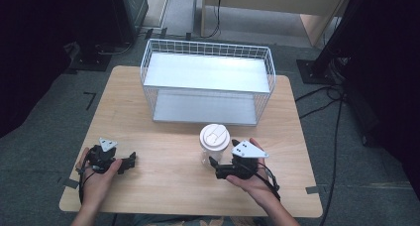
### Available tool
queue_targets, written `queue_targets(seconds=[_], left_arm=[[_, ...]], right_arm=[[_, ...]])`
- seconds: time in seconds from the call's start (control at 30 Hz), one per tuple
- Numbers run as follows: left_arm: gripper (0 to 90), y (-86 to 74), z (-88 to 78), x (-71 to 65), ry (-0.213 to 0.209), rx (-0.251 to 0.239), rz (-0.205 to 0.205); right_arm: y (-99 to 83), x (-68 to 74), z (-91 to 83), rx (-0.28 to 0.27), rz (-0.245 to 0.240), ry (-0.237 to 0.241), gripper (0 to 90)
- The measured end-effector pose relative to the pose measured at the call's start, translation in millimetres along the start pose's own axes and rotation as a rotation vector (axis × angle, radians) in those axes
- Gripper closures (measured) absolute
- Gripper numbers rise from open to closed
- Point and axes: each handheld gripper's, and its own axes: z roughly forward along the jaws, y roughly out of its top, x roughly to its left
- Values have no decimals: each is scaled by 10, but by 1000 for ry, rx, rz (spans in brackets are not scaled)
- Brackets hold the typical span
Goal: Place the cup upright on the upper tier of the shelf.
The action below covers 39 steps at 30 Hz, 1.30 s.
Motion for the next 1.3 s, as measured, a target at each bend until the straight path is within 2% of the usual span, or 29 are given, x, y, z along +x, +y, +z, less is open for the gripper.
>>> queue_targets(seconds=[0.23,0.57,0.7,0.73,0.83,1.13,1.3], left_arm=[[0,0,0,-1,0,0,0],[0,-1,0,-1,0,-1,-1],[0,3,4,-6,4,-1,-4],[0,5,6,-8,6,-1,-5],[0,9,10,-14,8,-2,-9],[0,-3,1,-13,7,-2,-8],[0,-2,1,-13,7,-2,-8]], right_arm=[[54,43,120,-11,-4,-12,40],[117,67,272,-29,35,-19,58],[115,66,316,-24,24,-24,65],[118,68,332,-30,17,-19,97],[126,93,347,-54,-3,-31,156],[129,122,380,-80,12,-65,161],[200,174,294,-94,0,-62,161]])
